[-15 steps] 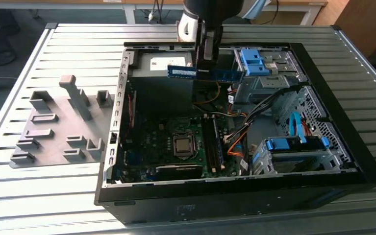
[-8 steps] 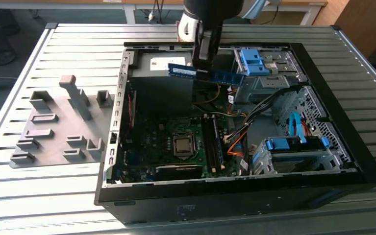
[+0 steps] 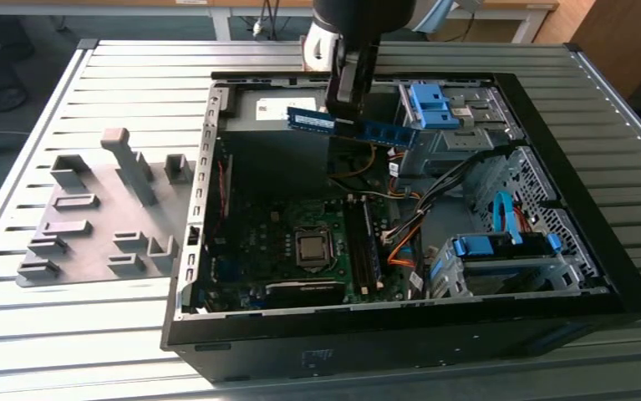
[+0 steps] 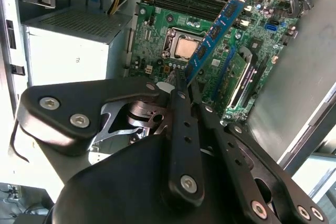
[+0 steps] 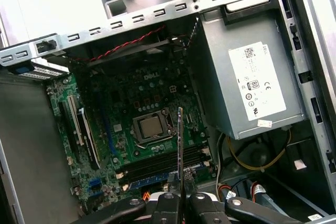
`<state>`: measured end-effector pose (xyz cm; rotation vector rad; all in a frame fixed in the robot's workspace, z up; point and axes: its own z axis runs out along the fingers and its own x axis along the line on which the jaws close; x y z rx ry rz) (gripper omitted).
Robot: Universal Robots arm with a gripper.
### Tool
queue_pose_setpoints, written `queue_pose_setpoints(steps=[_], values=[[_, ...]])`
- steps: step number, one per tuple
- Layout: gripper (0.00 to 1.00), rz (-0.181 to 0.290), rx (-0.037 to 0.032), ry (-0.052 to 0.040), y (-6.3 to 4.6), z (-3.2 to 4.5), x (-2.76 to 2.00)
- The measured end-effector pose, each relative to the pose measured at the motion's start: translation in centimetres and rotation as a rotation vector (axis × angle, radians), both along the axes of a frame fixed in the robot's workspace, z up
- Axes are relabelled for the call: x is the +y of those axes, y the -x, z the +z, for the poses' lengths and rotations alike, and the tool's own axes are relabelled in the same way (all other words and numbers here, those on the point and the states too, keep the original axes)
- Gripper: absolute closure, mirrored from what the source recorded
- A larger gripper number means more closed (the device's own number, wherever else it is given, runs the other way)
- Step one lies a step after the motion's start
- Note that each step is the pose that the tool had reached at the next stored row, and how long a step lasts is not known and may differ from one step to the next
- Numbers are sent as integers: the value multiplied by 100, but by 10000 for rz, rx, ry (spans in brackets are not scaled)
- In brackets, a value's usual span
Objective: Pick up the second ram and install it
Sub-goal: 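Insert the second ram into the second slot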
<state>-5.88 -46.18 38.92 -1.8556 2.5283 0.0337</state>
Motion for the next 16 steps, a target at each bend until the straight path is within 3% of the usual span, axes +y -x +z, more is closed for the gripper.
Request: queue_pose_setpoints(steps=[16], values=[[86,-285,0,1,0,0,0]])
